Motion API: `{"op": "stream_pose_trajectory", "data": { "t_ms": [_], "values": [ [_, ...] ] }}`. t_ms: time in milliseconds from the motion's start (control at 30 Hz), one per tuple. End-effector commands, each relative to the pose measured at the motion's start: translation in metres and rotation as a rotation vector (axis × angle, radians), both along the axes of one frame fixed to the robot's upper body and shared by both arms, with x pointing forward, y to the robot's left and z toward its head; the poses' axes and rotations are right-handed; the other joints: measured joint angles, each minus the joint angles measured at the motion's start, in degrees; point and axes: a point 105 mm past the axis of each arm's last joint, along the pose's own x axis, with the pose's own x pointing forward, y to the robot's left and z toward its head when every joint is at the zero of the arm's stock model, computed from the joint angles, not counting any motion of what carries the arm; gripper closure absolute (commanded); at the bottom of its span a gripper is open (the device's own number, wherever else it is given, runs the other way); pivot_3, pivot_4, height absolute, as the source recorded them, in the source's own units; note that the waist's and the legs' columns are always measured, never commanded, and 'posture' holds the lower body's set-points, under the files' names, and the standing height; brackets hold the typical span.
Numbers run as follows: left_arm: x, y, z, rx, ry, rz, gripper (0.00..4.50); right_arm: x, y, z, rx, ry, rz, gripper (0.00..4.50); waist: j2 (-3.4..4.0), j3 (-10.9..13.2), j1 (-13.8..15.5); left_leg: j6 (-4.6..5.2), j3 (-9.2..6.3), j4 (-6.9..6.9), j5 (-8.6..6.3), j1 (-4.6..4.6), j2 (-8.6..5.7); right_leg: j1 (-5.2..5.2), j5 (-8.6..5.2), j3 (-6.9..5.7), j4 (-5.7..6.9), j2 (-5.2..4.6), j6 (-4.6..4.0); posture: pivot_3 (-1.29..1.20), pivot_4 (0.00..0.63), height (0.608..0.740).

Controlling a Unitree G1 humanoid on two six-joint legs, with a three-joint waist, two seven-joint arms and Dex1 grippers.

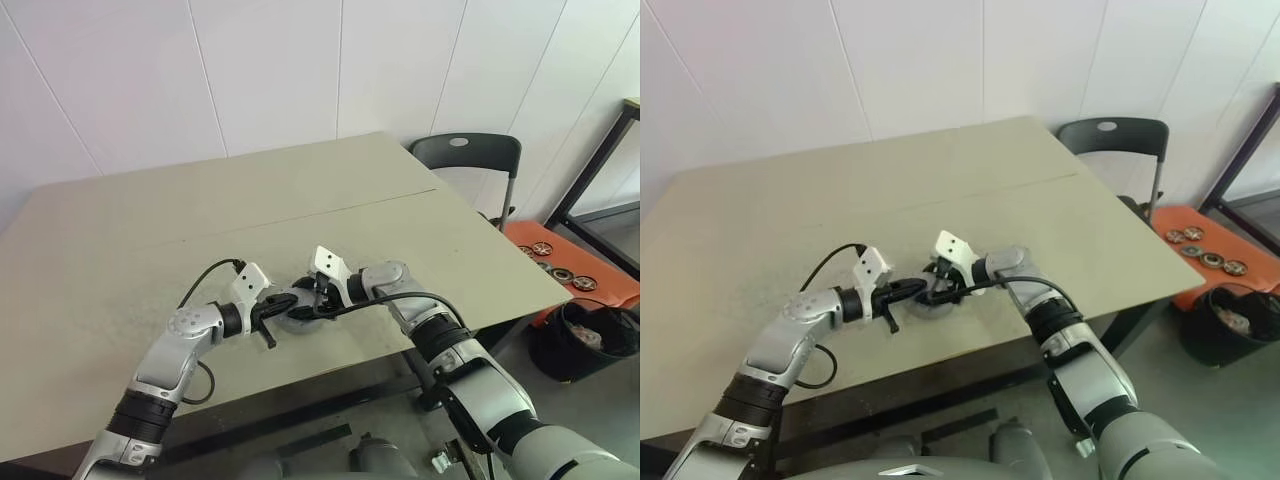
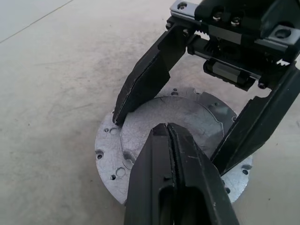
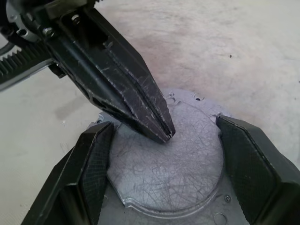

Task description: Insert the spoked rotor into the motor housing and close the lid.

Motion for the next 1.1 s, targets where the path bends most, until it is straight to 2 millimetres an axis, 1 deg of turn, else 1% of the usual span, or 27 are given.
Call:
{"op": "stream_pose_trajectory", "data": {
  "t_ms": [33, 67, 133, 167, 200, 233, 300, 367, 433, 533, 633, 667, 767, 867, 1100],
  "values": [
    [-0.007, 0.008, -0.027, 0.121, 0.087, 0.028, 4.46, -0.008, -0.002, -0.009, 0.023, 0.152, -0.044, 1.38, -0.01, 0.00, 0.02, 0.01, -0.01, 0.00, 0.01, -0.01, 0.00, 0.00, 0.00, 0.01, 0.00, -0.01, 0.00, 0.00, 0.000, 0.740],
    [-0.007, 0.008, -0.028, 0.127, 0.087, 0.032, 4.46, -0.010, -0.001, -0.005, 0.039, 0.160, -0.026, 1.38, -0.02, 0.00, 0.04, 0.01, -0.01, 0.00, 0.01, -0.02, 0.00, -0.01, 0.00, 0.01, -0.01, -0.02, 0.01, 0.00, 0.000, 0.740],
    [-0.006, 0.008, -0.027, 0.121, 0.084, 0.041, 4.50, -0.017, -0.002, -0.001, 0.046, 0.174, 0.025, 0.65, -0.03, 0.00, 0.20, -0.01, -0.01, 0.01, -0.01, -0.07, -0.01, -0.02, -0.01, 0.02, -0.05, -0.06, 0.03, 0.00, 0.000, 0.740],
    [-0.006, 0.008, -0.027, 0.117, 0.084, 0.045, 4.50, -0.018, -0.002, -0.001, 0.043, 0.172, 0.026, 0.45, -0.07, 0.01, 0.19, -0.05, 0.00, 0.01, -0.03, -0.07, -0.03, -0.02, -0.02, 0.02, -0.08, -0.06, 0.05, 0.00, 0.000, 0.740],
    [-0.007, 0.007, -0.027, 0.112, 0.086, 0.045, 4.50, -0.016, -0.003, -0.002, 0.041, 0.170, 0.012, 0.10, -0.08, 0.00, 0.19, -0.12, 0.00, 0.01, -0.07, -0.10, -0.03, -0.02, -0.04, 0.03, -0.08, -0.06, 0.08, 0.00, 0.000, 0.740],
    [-0.008, 0.006, -0.026, 0.098, 0.087, 0.044, 4.50, -0.015, -0.003, -0.001, 0.046, 0.171, 0.004, 0.04, -0.07, 0.00, 0.15, -0.15, 0.01, 0.00, -0.10, -0.09, -0.03, -0.01, -0.06, 0.03, -0.09, -0.06, 0.11, 0.00, 0.000, 0.740],
    [-0.011, 0.003, -0.023, 0.062, 0.090, 0.037, 4.50, -0.019, -0.001, 0.005, 0.082, 0.197, 0.029, 0.04, -0.07, 0.01, 0.13, -0.16, 0.03, -0.02, -0.13, -0.11, -0.03, 0.01, -0.07, 0.05, -0.09, -0.06, 0.13, 0.00, 0.000, 0.740],
    [-0.014, 0.000, -0.019, 0.021, 0.100, 0.029, 4.50, -0.026, 0.000, 0.014, 0.130, 0.235, 0.082, 0.04, -0.08, 0.02, 0.19, -0.16, 0.03, -0.03, -0.13, -0.19, -0.03, 0.03, -0.07, 0.05, -0.09, -0.06, 0.13, 0.00, 0.000, 0.740],
    [-0.016, -0.001, -0.019, 0.008, 0.109, 0.022, 4.50, -0.029, -0.002, 0.019, 0.145, 0.238, 0.103, 0.04, -0.10, 0.01, 0.32, -0.13, 0.03, -0.03, -0.18, -0.37, -0.03, -0.13, -0.08, 0.04, -0.09, -0.06, 0.18, 0.00, 0.000, 0.740],
    [-0.018, -0.002, -0.018, -0.001, 0.115, 0.016, 4.50, -0.018, -0.006, 0.024, 0.161, 0.198, 0.062, 0.04, -0.08, 0.01, 0.33, -0.08, 0.04, 0.00, -0.25, -0.83, -0.06, -0.58, 0.05, 0.04, -0.07, -0.04, 0.39, 0.00, 0.000, 0.740],
    [-0.022, -0.005, -0.018, -0.011, 0.128, -0.015, 4.50, 0.001, -0.013, 0.037, 0.223, 0.208, -0.034, 0.04, -0.07, 0.04, 0.49, -0.04, 0.05, -0.01, -0.29, -0.90, -0.06, -0.66, 0.13, 0.03, -0.06, -0.03, 0.30, 0.00, 0.000, 0.740],
    [-0.024, -0.005, -0.018, -0.013, 0.132, -0.023, 4.50, 0.004, -0.015, 0.038, 0.222, 0.219, -0.053, 0.04, -0.03, 0.06, 0.58, -0.04, 0.05, 0.00, -0.29, -0.92, -0.06, -0.67, 0.13, 0.03, -0.06, -0.03, 0.28, 0.00, 0.000, 0.740],
    [-0.027, -0.006, -0.018, -0.019, 0.144, -0.037, 4.50, 0.017, -0.025, 0.030, 0.169, 0.230, -0.143, 0.04, -0.05, 0.07, 0.77, -0.04, 0.11, 0.09, -0.30, -0.92, -0.07, -0.65, -0.01, 0.04, -0.06, -0.03, 0.16, 0.00, 0.000, 0.740],
    [-0.029, -0.006, -0.018, -0.025, 0.148, -0.042, 4.50, 0.024, -0.031, 0.028, 0.163, 0.249, -0.194, 0.04, -0.05, 0.07, 0.94, -0.04, 0.15, 0.11, -0.29, -0.91, -0.08, -0.63, -0.06, 0.05, -0.06, -0.03, 0.15, 0.00, 0.000, 0.740],
    [-0.033, -0.006, -0.018, -0.023, 0.155, -0.061, 4.50, 0.017, -0.042, 0.021, 0.152, 0.372, -0.205, 0.04, -0.05, 0.08, 1.40, -0.04, 0.21, 0.10, -0.30, -0.96, -0.08, -0.65, -0.03, 0.04, -0.06, -0.02, 0.13, 0.00, 0.000, 0.740]
  ]
}}
